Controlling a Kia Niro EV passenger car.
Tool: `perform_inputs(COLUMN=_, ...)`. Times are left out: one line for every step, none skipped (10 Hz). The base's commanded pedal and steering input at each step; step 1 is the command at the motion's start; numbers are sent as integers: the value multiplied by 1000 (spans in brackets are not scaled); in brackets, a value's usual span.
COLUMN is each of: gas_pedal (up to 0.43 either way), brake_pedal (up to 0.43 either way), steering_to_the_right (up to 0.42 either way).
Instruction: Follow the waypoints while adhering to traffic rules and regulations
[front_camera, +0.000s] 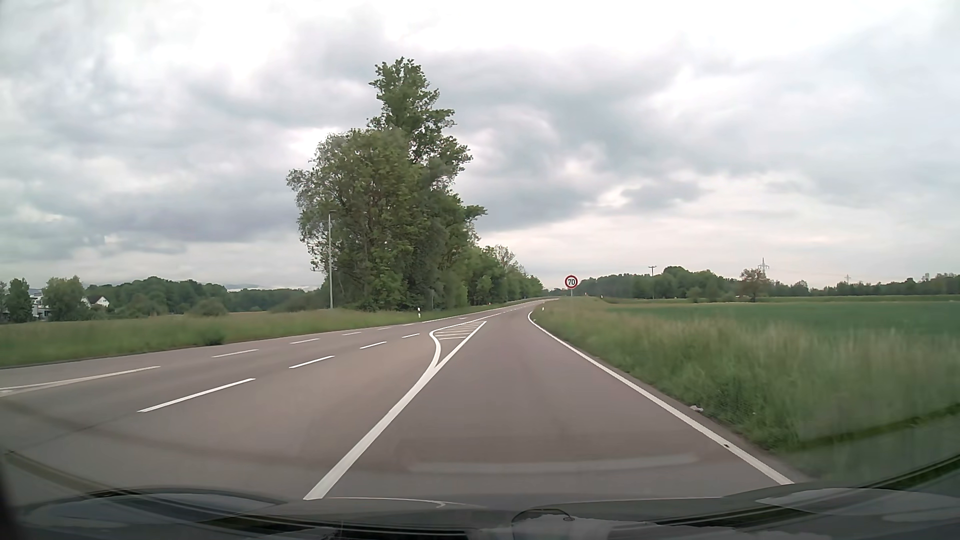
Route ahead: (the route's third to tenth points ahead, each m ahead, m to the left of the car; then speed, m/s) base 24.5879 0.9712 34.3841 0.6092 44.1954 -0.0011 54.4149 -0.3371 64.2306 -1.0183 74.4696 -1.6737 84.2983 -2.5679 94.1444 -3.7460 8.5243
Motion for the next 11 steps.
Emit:
perform_inputs(gas_pedal=228, brake_pedal=0, steering_to_the_right=2)
perform_inputs(gas_pedal=228, brake_pedal=0, steering_to_the_right=3)
perform_inputs(gas_pedal=228, brake_pedal=0, steering_to_the_right=3)
perform_inputs(gas_pedal=228, brake_pedal=0, steering_to_the_right=4)
perform_inputs(gas_pedal=228, brake_pedal=0, steering_to_the_right=4)
perform_inputs(gas_pedal=228, brake_pedal=0, steering_to_the_right=4)
perform_inputs(gas_pedal=228, brake_pedal=0, steering_to_the_right=4)
perform_inputs(gas_pedal=228, brake_pedal=0, steering_to_the_right=3)
perform_inputs(gas_pedal=228, brake_pedal=0, steering_to_the_right=3)
perform_inputs(gas_pedal=228, brake_pedal=0, steering_to_the_right=3)
perform_inputs(gas_pedal=228, brake_pedal=0, steering_to_the_right=3)
